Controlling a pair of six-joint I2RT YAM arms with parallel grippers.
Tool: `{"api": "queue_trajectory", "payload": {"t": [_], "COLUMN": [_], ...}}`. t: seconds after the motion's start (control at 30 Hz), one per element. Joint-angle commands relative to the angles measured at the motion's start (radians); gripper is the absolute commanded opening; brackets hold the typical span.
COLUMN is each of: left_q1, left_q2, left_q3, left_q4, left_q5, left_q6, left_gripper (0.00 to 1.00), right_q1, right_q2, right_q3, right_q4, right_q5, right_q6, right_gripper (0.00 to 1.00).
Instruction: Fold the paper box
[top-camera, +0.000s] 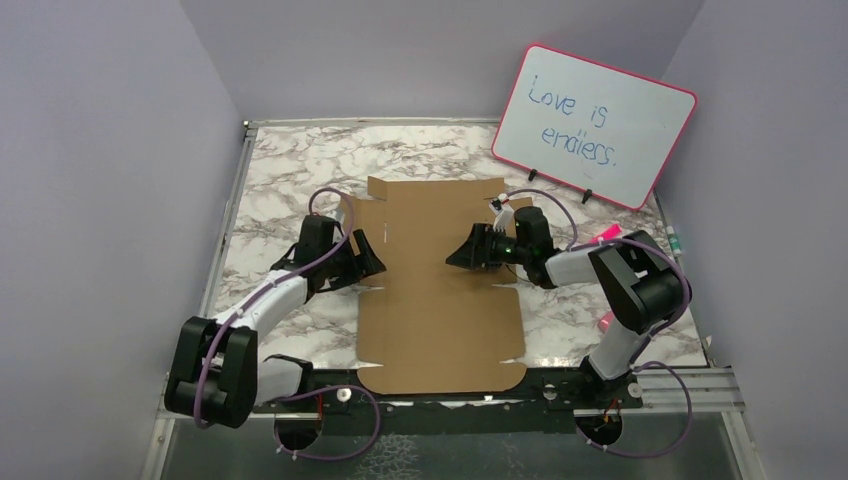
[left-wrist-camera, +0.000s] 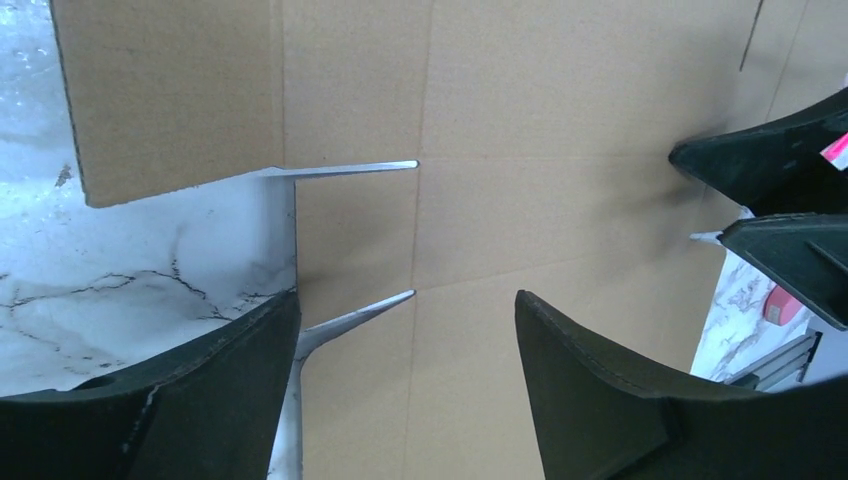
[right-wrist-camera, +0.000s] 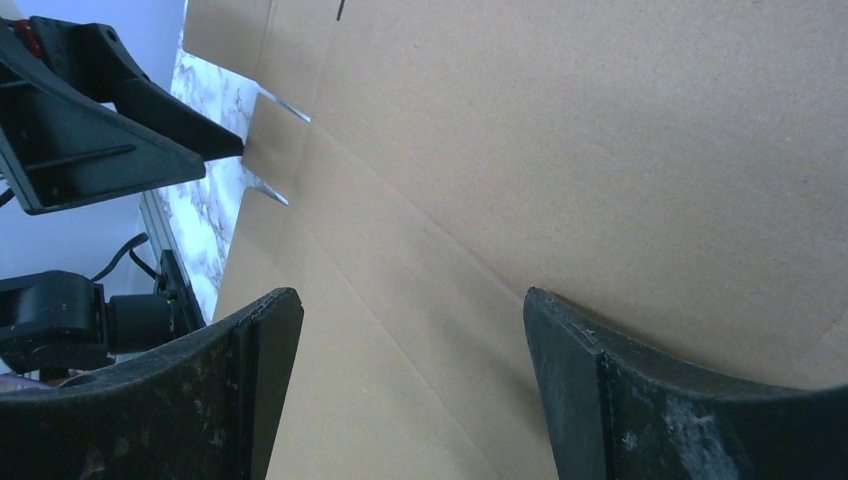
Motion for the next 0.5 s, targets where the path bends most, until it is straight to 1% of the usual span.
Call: {"api": "queue_trajectory", "payload": {"t": [0.0, 0.2, 0.27, 0.47], "left_q1": [-0.011, -0.048, -0.074, -0.175], "left_q2": [-0.056, -0.082, -0.079, -0.047], "left_q3": [0.036, 0.049, 0.059, 0.115], "left_q4": [0.019, -0.010, -0.019, -0.080], "left_q5": [0.108, 0.067, 0.040, -0.114], "left_q6": [-0.045, -0.044, -0.037, 0.001], "left_gripper": [0.75, 0.68, 0.64, 0.50], "right_q1": [0.007, 0.009, 0.008, 0.008], "right_q2": [0.045, 0.050, 0.054, 0.056], "right_q3": [-0.024, -0.021, -0.021, -0.026], "right_q4": [-0.042, -0.038, -0.035, -0.026], "right_q5": [0.002, 0.005, 0.004, 0.007], "right_q6": [-0.004, 0.000, 0.003, 0.009], "right_gripper": [0.87, 0.87, 0.87, 0.87]}}
